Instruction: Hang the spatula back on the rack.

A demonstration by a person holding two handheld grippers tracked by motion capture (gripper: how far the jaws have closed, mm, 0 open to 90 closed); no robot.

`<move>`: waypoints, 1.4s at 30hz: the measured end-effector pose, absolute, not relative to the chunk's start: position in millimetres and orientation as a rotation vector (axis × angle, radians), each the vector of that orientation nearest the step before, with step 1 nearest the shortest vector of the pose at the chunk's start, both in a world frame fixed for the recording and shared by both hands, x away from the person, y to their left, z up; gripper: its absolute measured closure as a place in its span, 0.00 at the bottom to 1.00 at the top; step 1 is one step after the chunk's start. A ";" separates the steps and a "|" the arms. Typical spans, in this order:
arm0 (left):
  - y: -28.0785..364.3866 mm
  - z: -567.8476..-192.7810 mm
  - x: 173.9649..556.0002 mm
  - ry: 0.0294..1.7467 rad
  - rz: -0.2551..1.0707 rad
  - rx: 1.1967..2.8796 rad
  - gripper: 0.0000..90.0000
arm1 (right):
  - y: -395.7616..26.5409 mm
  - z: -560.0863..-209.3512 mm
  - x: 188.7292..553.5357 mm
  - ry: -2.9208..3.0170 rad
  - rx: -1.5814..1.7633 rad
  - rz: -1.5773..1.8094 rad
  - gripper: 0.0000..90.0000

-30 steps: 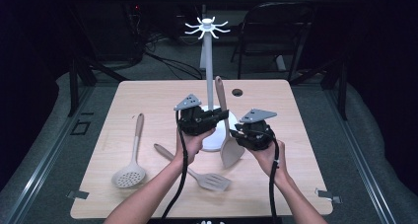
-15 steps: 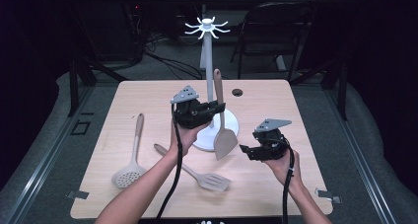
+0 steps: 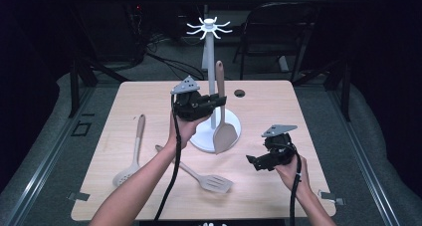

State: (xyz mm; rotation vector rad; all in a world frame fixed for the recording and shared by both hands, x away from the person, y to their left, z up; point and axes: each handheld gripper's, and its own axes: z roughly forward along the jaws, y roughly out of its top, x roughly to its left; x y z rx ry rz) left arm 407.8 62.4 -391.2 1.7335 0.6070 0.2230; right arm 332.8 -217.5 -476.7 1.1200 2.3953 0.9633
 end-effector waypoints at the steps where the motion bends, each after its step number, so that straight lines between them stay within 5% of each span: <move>1: 62.4 -389.4 408.0 0.607 0.227 1.734 0.86 | -218.0 -476.7 333.2 2.392 1.121 0.964 0.00; 42: 56.2 -351.8 428.4 0.592 0.242 1.745 0.86 | -216.4 -482.4 336.9 2.439 1.141 0.930 0.00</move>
